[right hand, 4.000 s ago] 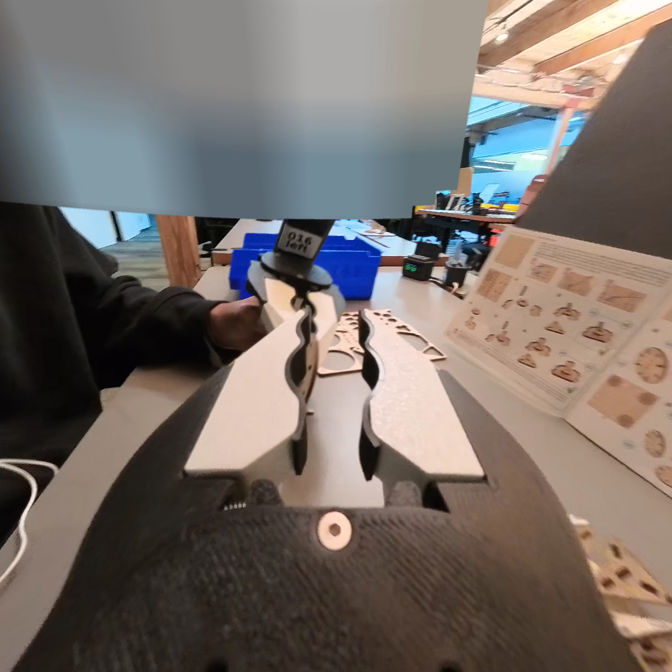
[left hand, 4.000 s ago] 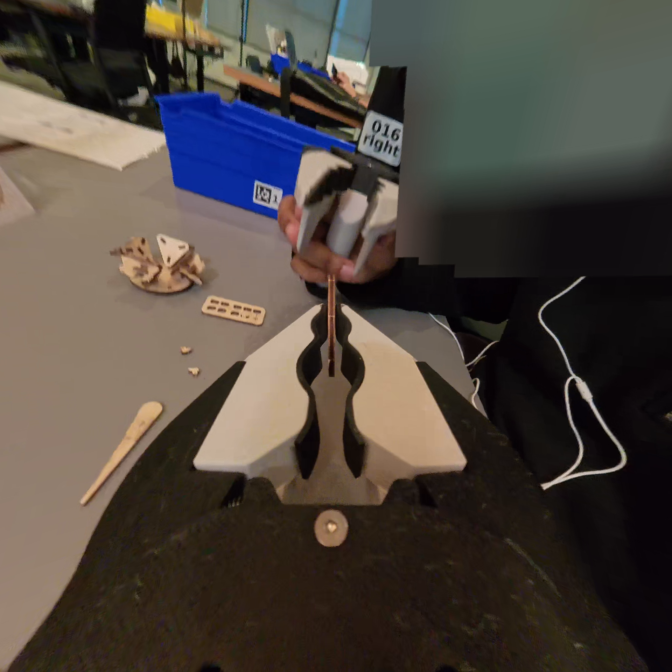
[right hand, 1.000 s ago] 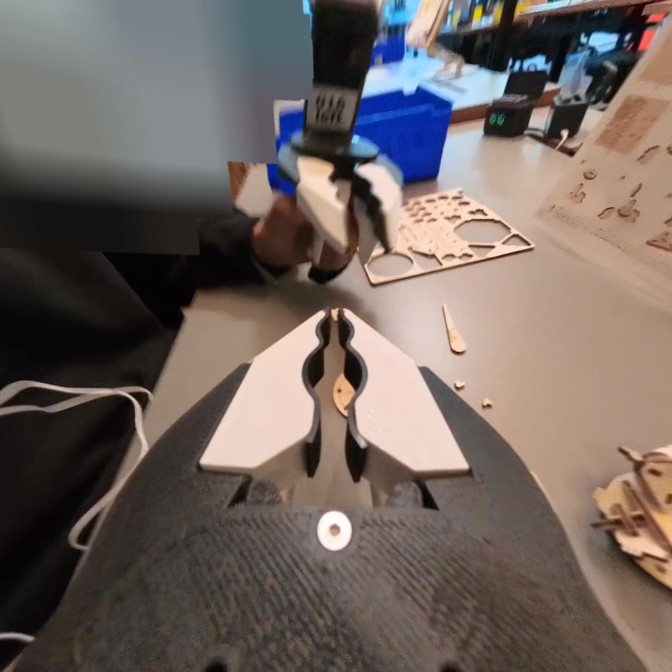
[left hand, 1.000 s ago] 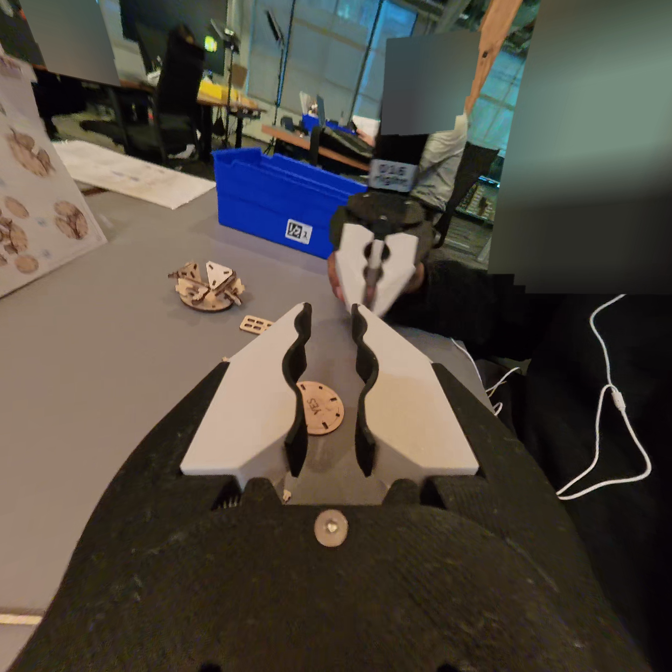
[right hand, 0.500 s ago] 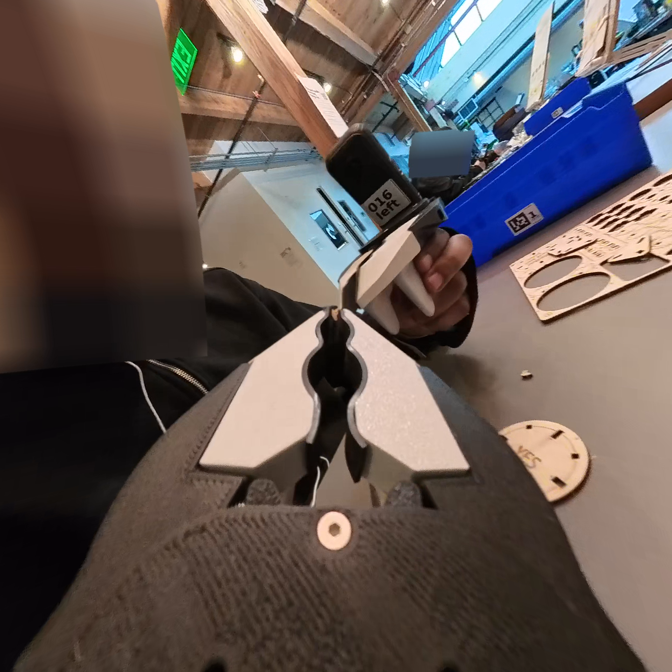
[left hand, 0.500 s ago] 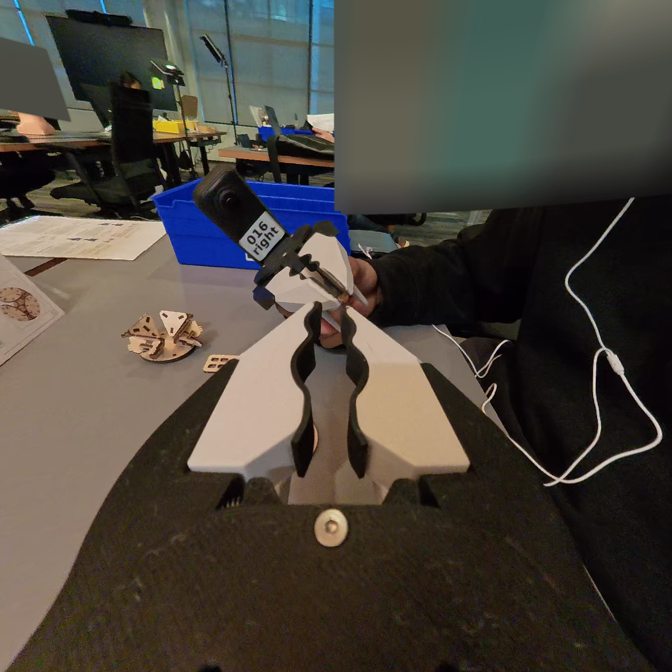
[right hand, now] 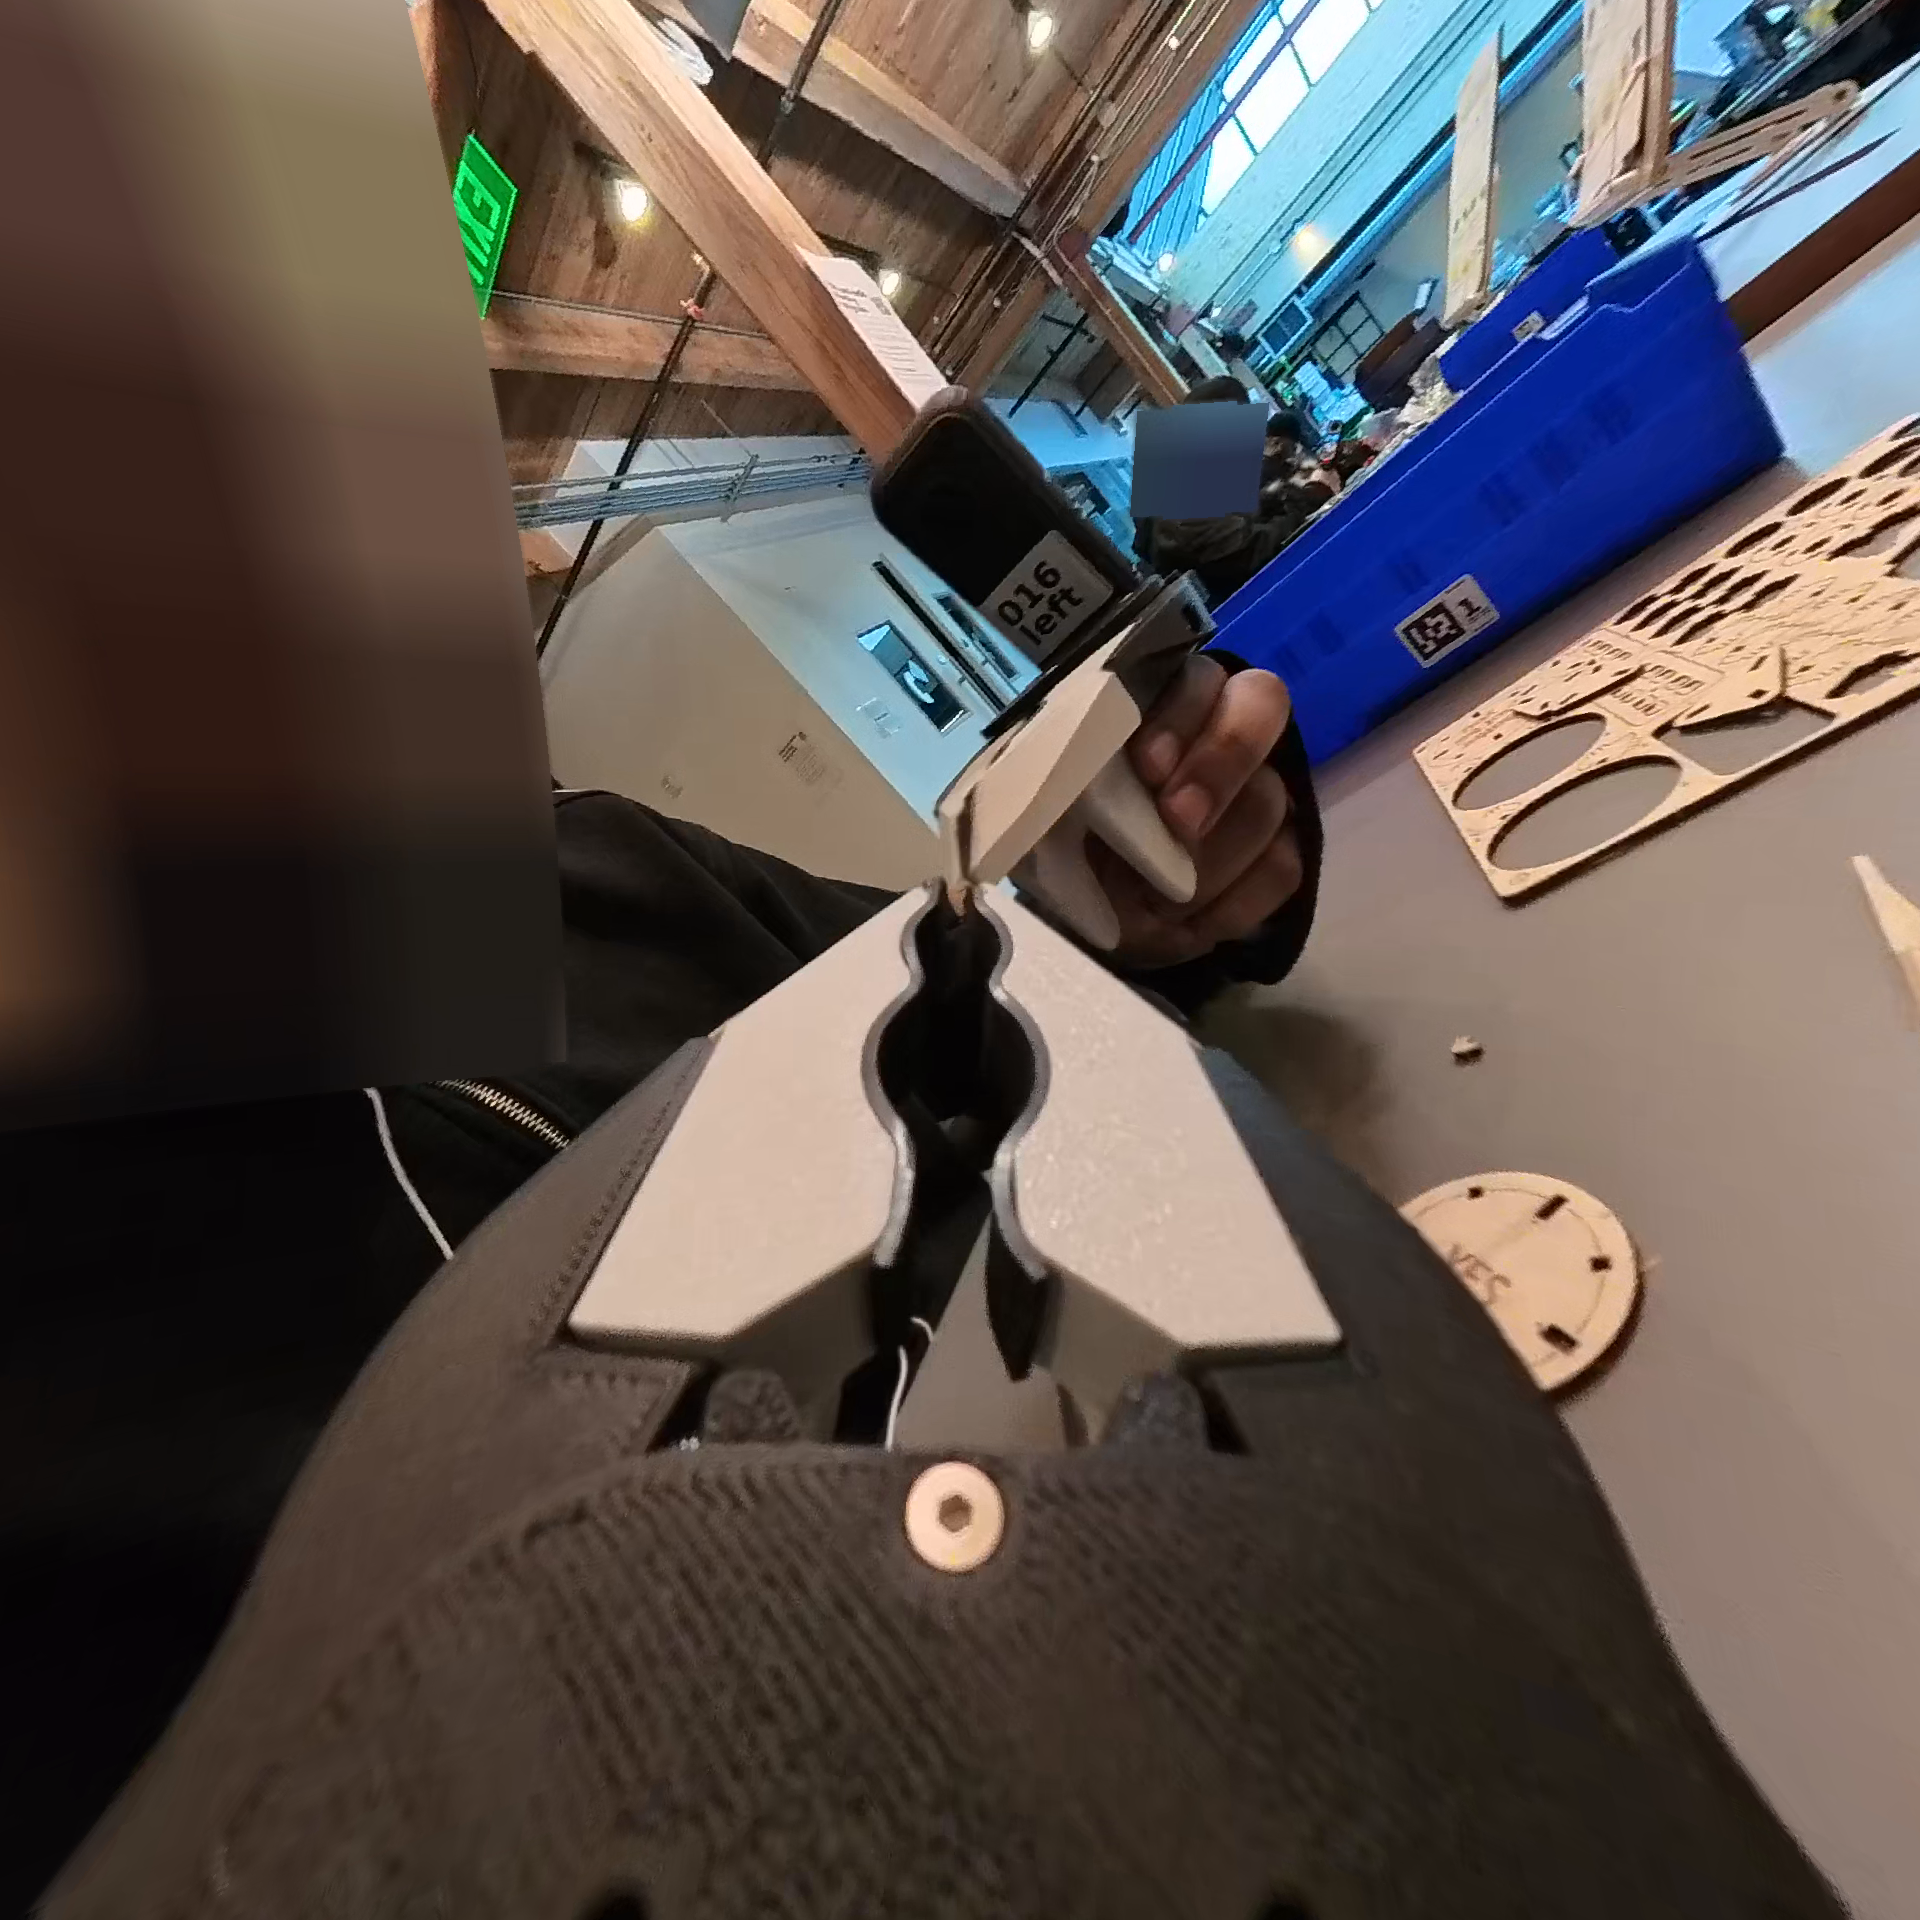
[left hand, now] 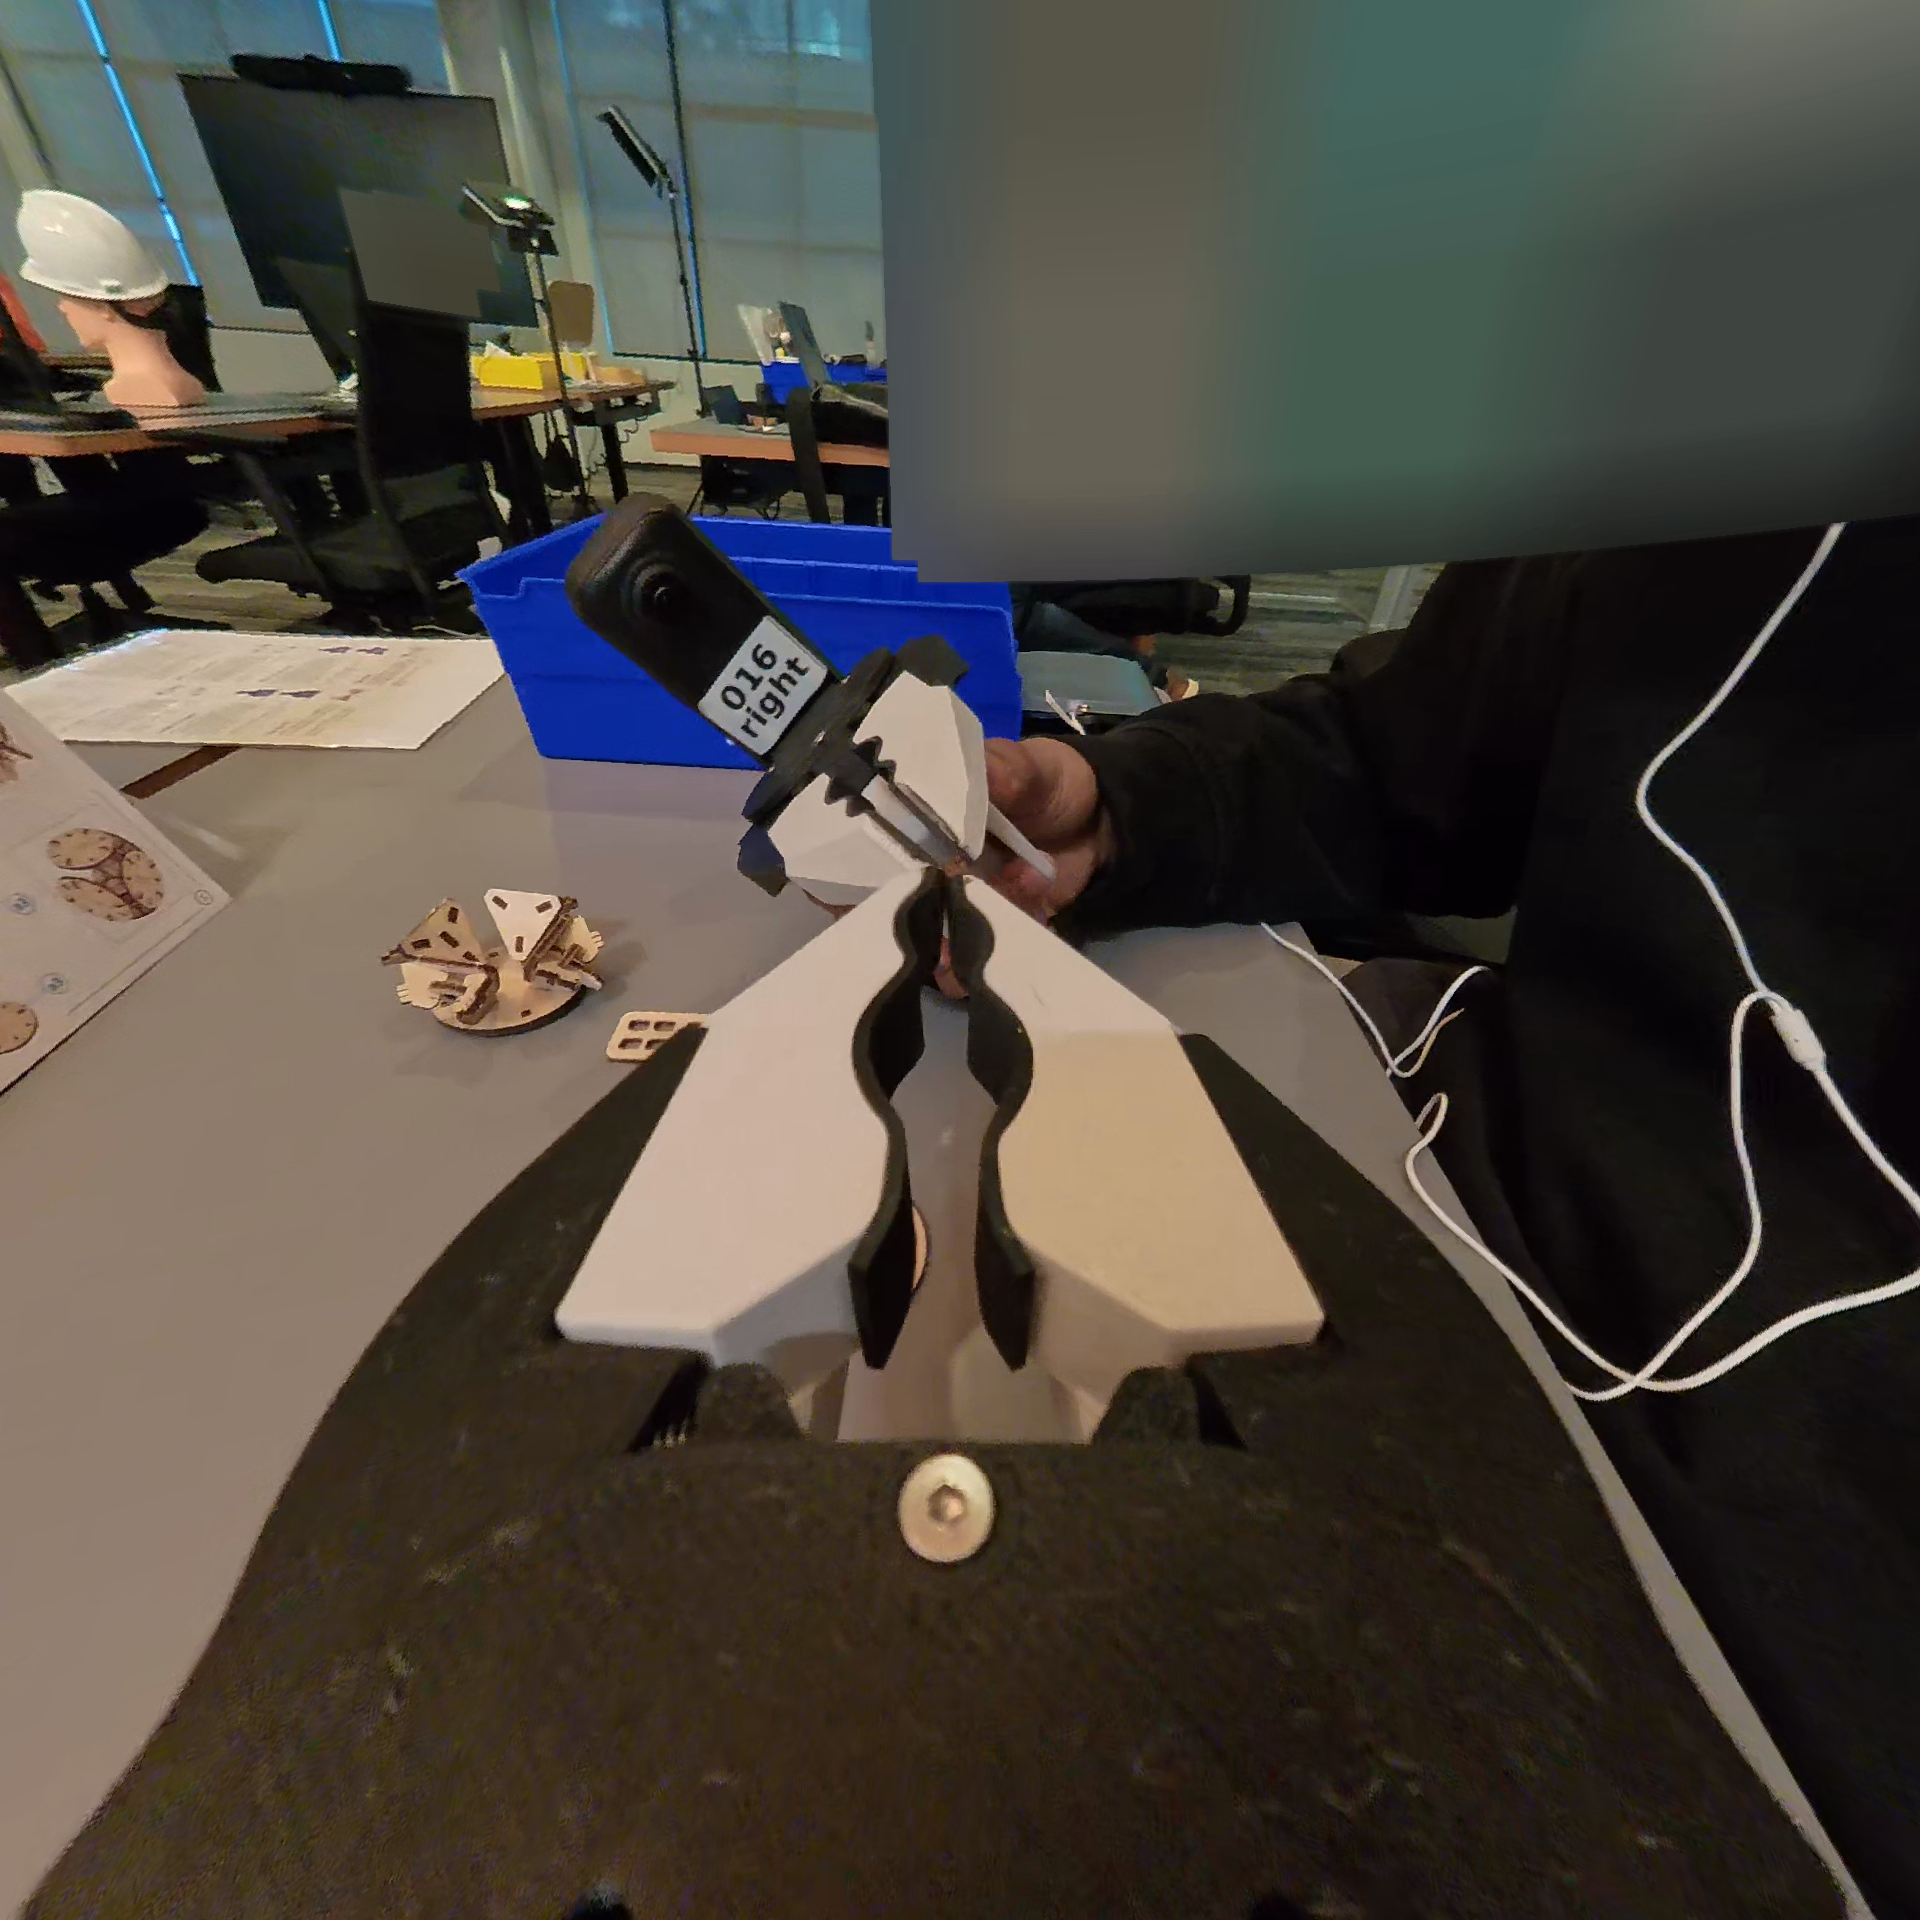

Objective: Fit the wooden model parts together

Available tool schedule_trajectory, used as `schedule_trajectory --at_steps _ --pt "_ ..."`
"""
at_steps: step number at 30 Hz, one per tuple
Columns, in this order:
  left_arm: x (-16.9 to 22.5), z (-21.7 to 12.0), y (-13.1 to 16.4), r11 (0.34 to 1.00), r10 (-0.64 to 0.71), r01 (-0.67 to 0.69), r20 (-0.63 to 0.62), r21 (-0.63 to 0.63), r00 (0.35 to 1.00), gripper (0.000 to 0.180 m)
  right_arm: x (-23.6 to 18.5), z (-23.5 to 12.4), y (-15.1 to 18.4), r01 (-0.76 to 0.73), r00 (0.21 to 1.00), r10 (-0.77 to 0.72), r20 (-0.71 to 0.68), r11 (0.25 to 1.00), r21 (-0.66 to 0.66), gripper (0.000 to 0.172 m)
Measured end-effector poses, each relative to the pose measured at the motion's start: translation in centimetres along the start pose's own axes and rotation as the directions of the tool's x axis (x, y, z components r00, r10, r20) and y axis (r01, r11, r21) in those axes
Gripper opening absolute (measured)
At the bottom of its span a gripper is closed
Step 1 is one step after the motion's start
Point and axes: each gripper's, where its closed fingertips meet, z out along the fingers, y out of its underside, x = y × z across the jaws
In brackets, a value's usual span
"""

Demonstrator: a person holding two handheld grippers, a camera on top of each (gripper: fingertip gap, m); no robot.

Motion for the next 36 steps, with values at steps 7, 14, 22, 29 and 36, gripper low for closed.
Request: schedule_trajectory --at_steps 7,14,22,29,36 --pt "-0.2 0.1 0.4 1.000 -0.017 0.016 -0.008 -0.017 1.000 0.000 0.4 -0.1 0.2 -0.007 1.000 0.007 -0.029 1.000 -0.017 0.001" --pt "-0.4 0.2 0.7 0.998 0.057 -0.055 0.041 -0.042 0.998 0.004 0.8 -0.3 0.2 -0.078 0.997 0.078 -0.017 0.997 -0.005 0.001" --pt "-0.4 0.4 0.9 0.990 0.126 -0.120 0.072 -0.072 0.989 0.007 0.8 -0.2 0.4 -0.077 0.997 0.077 -0.020 0.997 -0.020 0.000" --pt "-0.6 0.4 1.0 0.989 0.133 -0.125 0.091 -0.082 0.987 0.006 1.1 -0.3 0.3 -0.074 0.997 0.074 -0.039 0.997 -0.010 0.000" --pt "-1.0 0.3 1.3 0.981 0.171 -0.156 0.124 -0.118 0.978 0.001 2.1 -1.1 -0.3 -0.047 0.991 0.049 -0.125 0.999 0.018 0.000"
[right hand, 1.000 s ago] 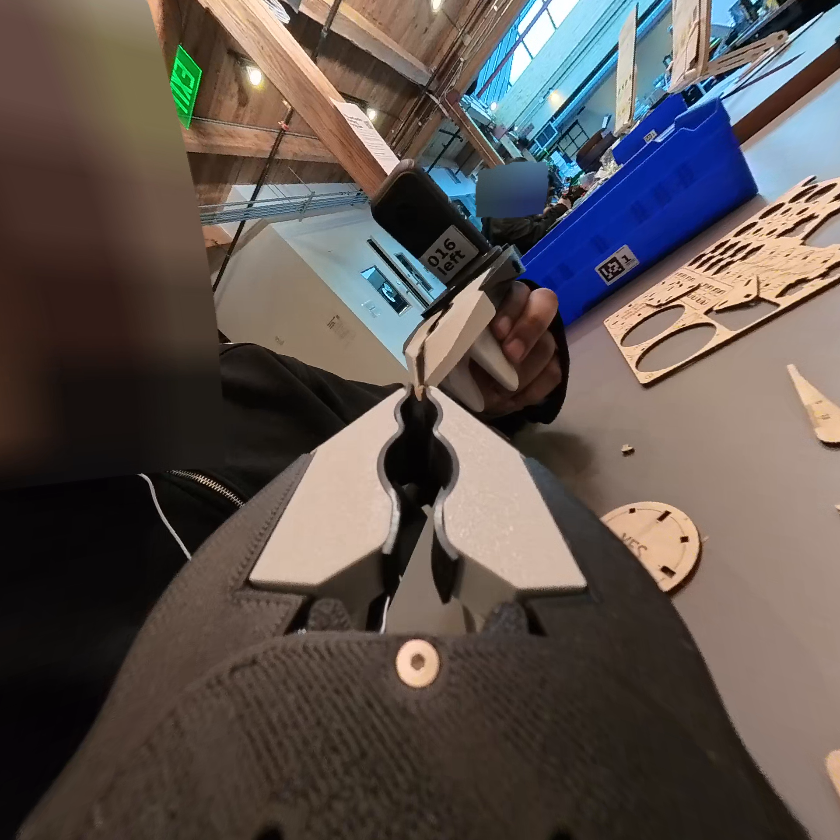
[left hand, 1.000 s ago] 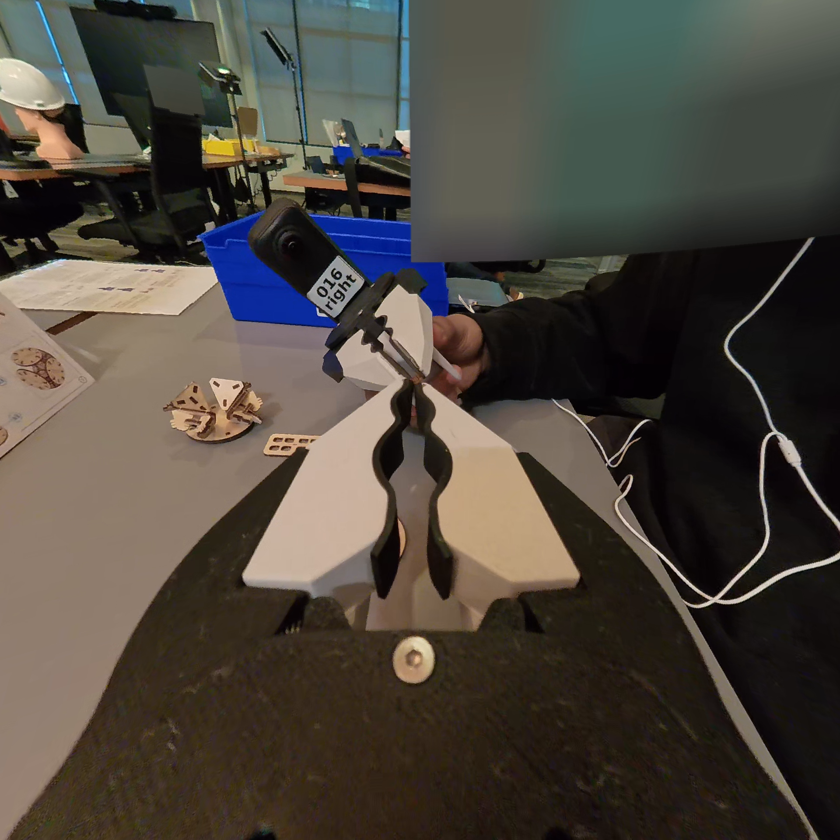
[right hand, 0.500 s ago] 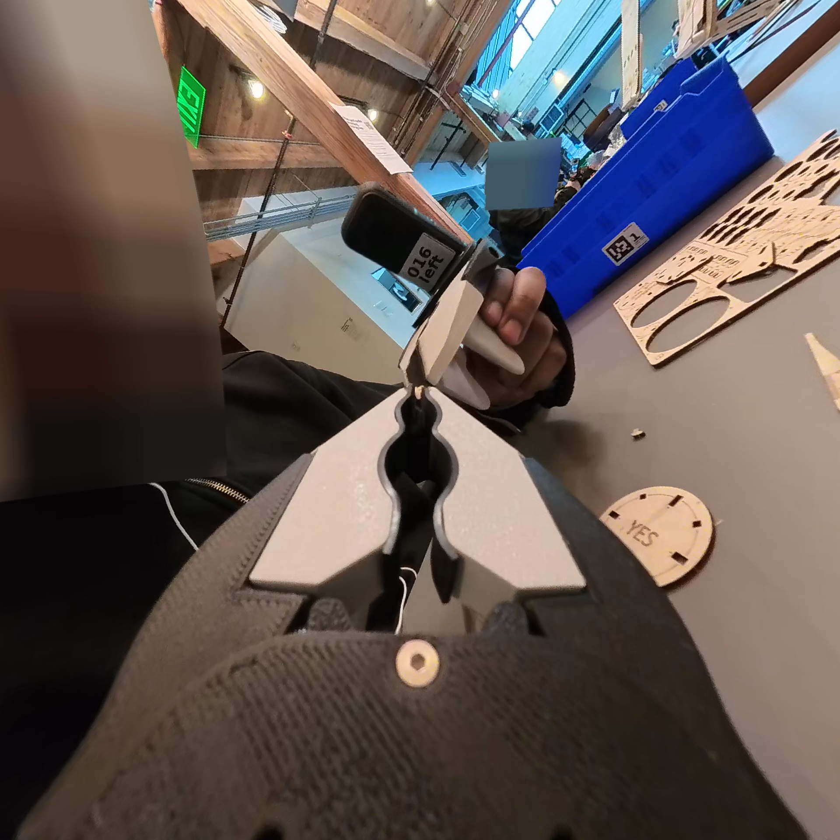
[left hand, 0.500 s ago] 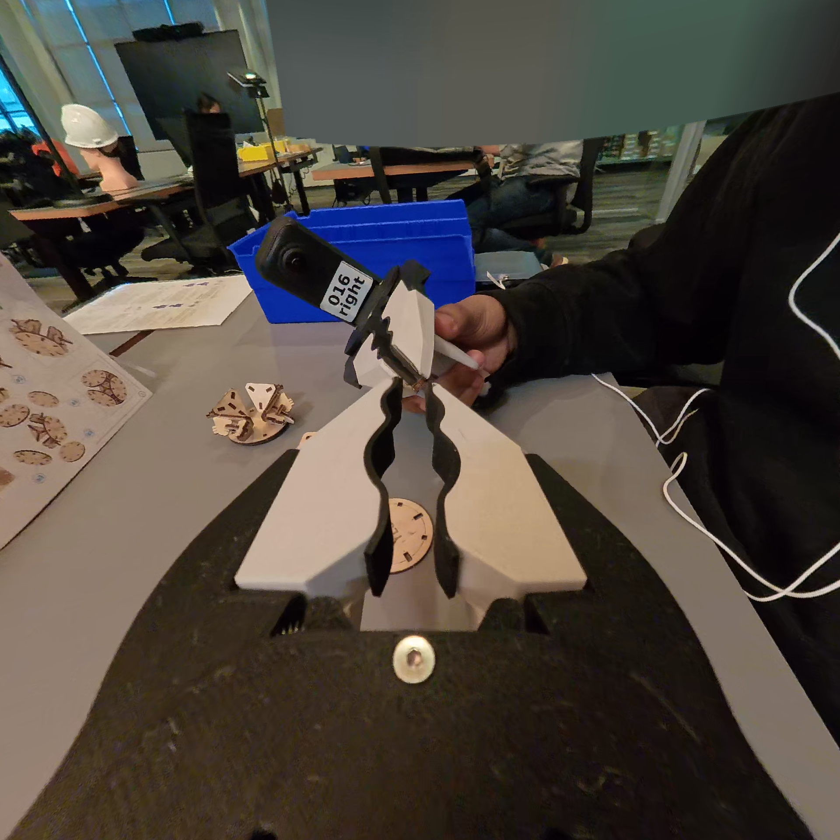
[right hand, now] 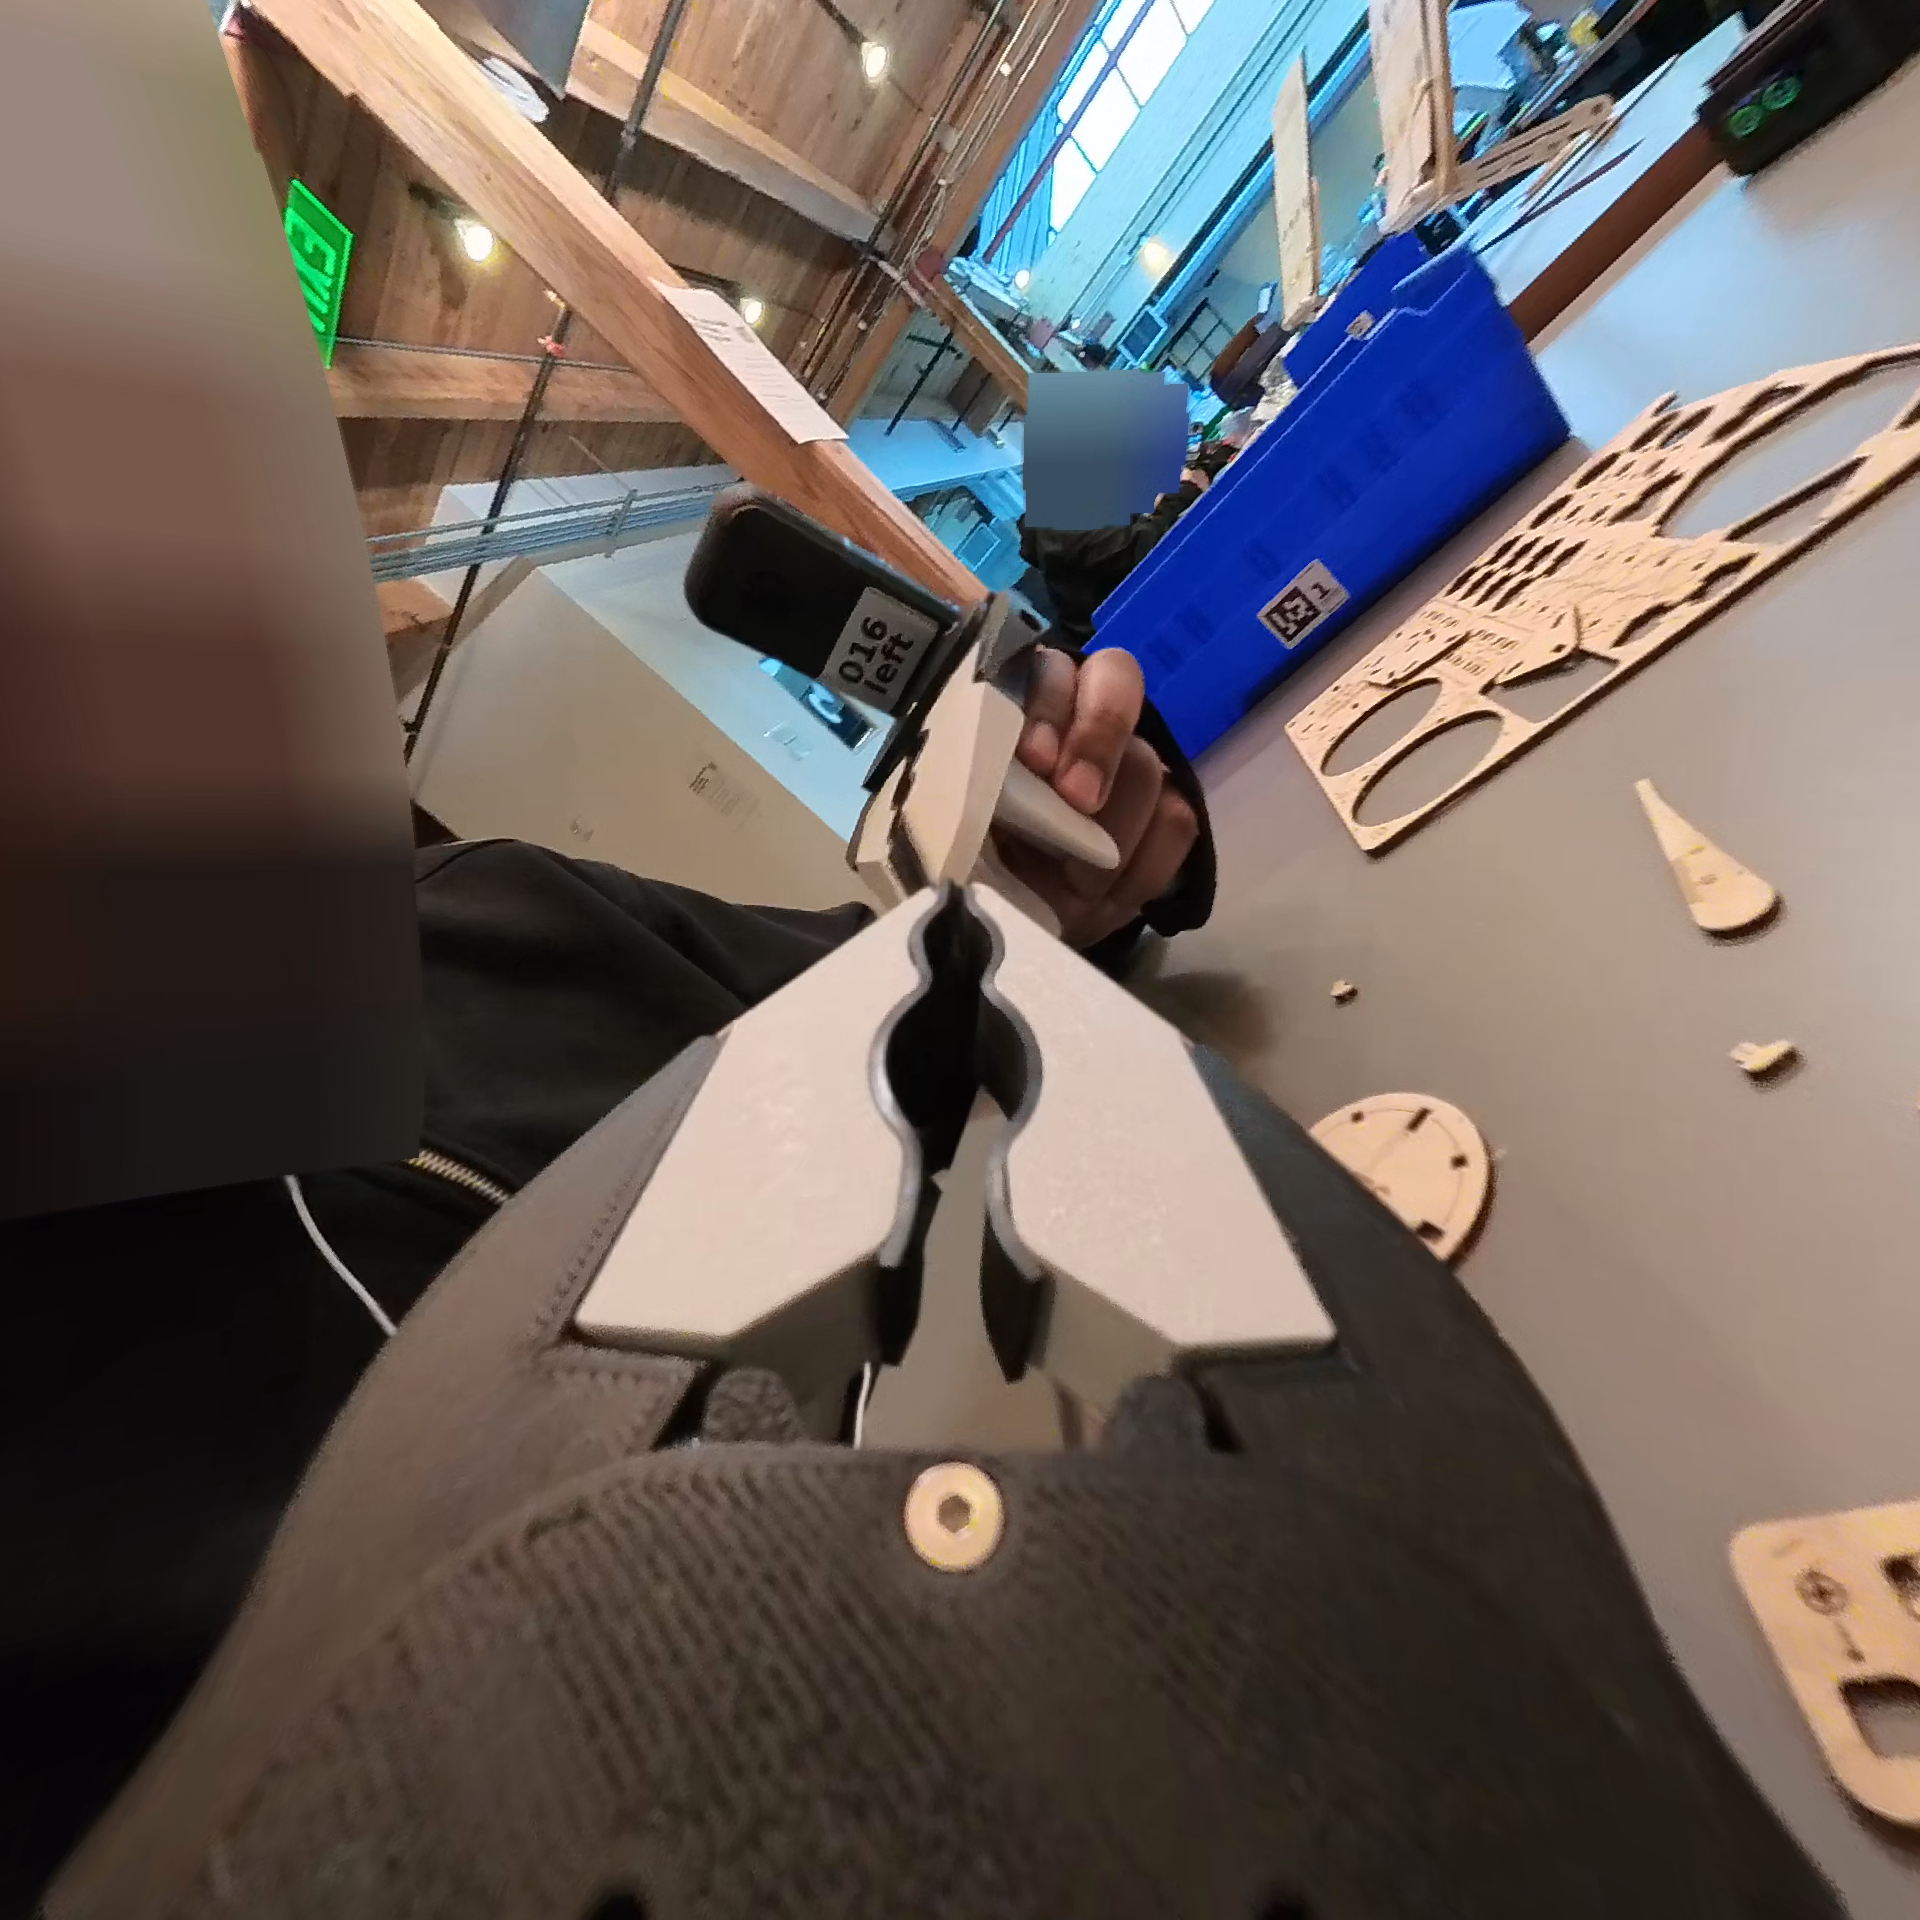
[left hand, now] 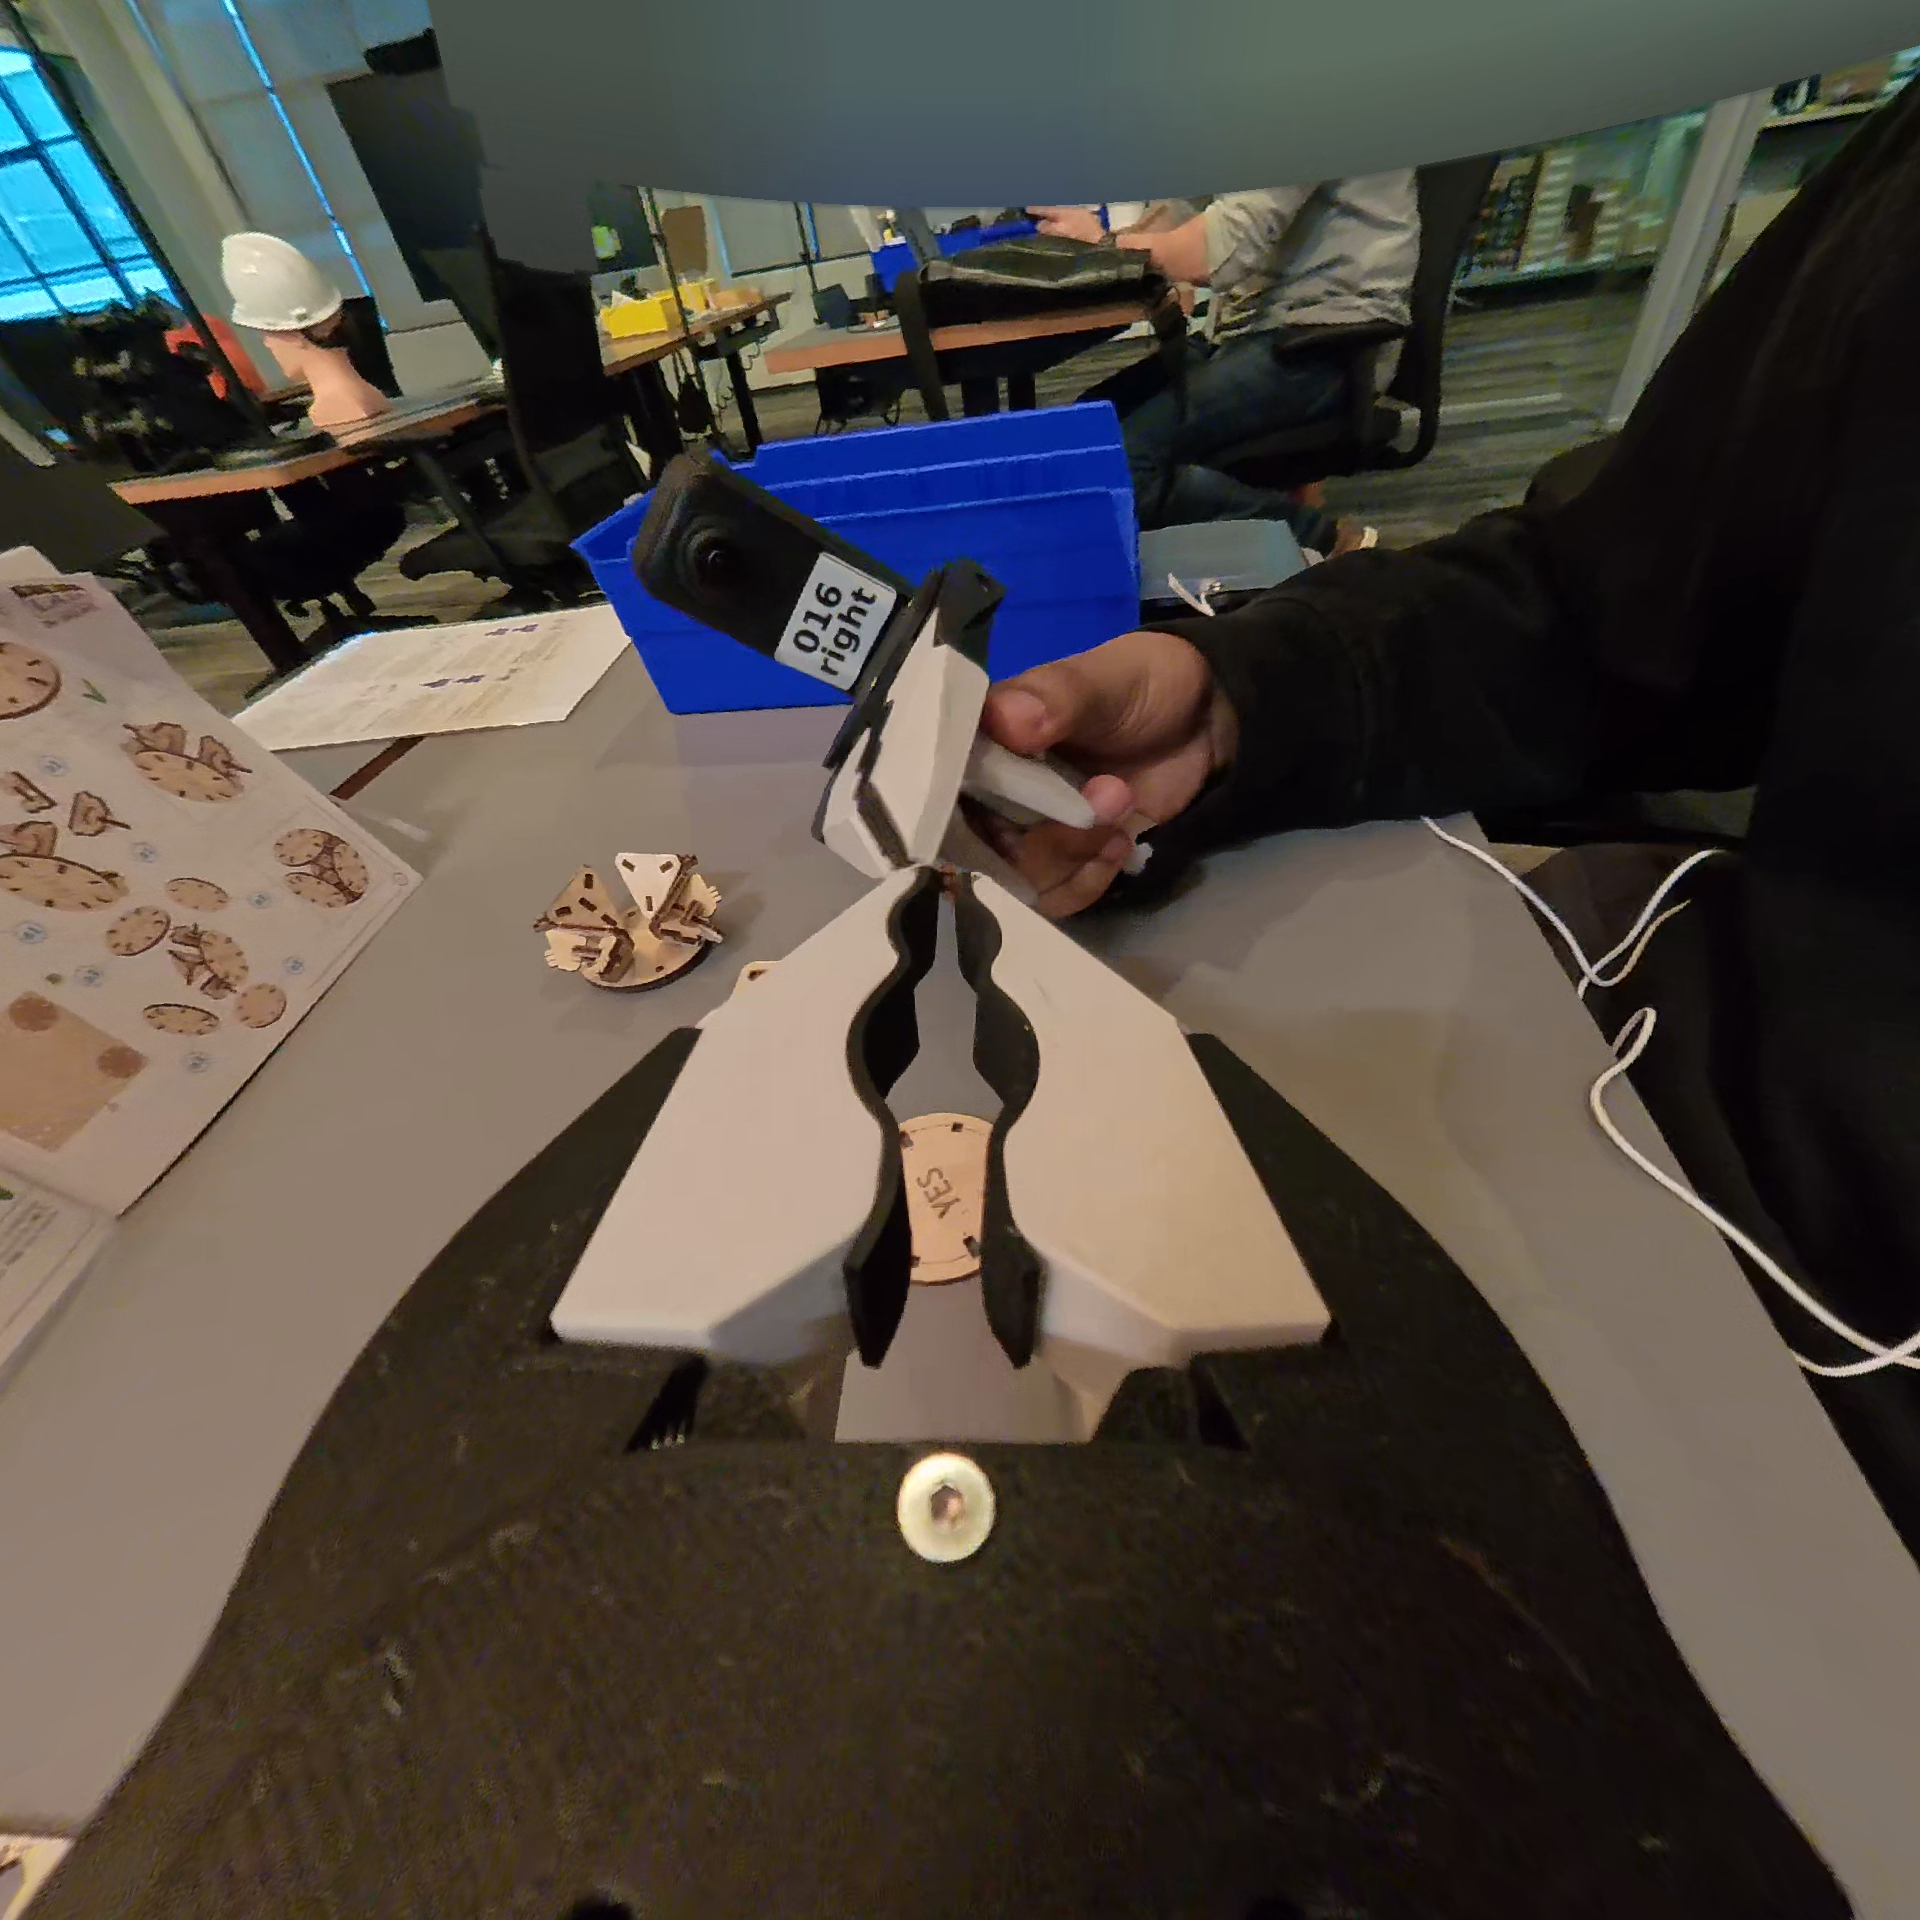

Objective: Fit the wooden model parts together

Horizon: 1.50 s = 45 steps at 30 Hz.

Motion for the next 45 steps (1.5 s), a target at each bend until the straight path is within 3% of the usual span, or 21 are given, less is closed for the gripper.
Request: schedule_trajectory --at_steps 5,8,10,12,13,15,17,18,19,22,27,45 --pt "-0.5 0.1 0.6 0.998 -0.064 0.064 0.001 -0.018 0.998 0.001 -0.4 -0.4 -0.8 0.044 0.999 -0.044 0.000 0.999 0.030 0.007" --pt "-0.5 0.2 1.4 0.974 -0.223 0.220 -0.073 -0.049 0.972 0.001 -1.4 -0.6 -1.0 0.246 0.968 -0.246 -0.036 0.969 -0.005 0.016" --pt "-0.2 0.1 1.2 0.941 -0.339 0.336 -0.147 -0.045 0.929 0.001 -1.3 -0.6 -0.5 0.458 0.878 -0.468 -0.102 0.883 -0.105 0.028" --pt "0.0 -0.1 1.1 0.900 -0.435 0.433 -0.209 -0.057 0.876 0.002 -0.2 -0.6 0.3 0.658 0.681 -0.711 -0.175 0.699 -0.279 0.051" --pt "0.1 -0.2 1.2 0.879 -0.474 0.470 -0.236 -0.076 0.848 0.002 0.4 -0.8 0.7 0.736 0.538 -0.823 -0.183 0.564 -0.374 0.052" --pt "0.6 -0.3 1.8 0.839 -0.542 0.526 -0.281 -0.137 0.792 0.002 1.0 -0.8 1.6 0.816 0.242 -0.962 -0.125 0.271 -0.510 0.039" --pt "0.9 -0.2 2.7 0.804 -0.595 0.559 -0.295 -0.205 0.748 0.001 1.1 -0.5 2.3 0.834 -0.024 -0.998 -0.053 0.009 -0.552 0.024" --pt "1.1 -0.1 3.3 0.791 -0.612 0.564 -0.292 -0.236 0.735 0.001 1.0 -0.2 2.7 0.827 -0.121 -0.992 -0.026 -0.086 -0.556 0.018" --pt "1.3 0.0 3.7 0.784 -0.619 0.562 -0.287 -0.263 0.731 0.002 1.0 0.0 3.1 0.815 -0.163 -0.987 0.001 -0.135 -0.564 0.016" --pt "1.7 0.1 4.4 0.783 -0.619 0.544 -0.288 -0.304 0.730 0.002 1.2 0.6 4.4 0.817 -0.105 -0.993 0.049 -0.114 -0.566 0.022" --pt "2.0 -0.3 4.5 0.779 -0.624 0.537 -0.317 -0.323 0.715 0.002 2.1 0.0 5.4 0.790 -0.074 -0.992 0.107 -0.124 -0.601 0.013" --pt "3.1 -0.1 4.4 0.774 -0.633 0.532 -0.374 -0.345 0.678 0.002 1.8 0.2 5.8 0.792 -0.082 -0.988 0.132 -0.145 -0.594 0.004"
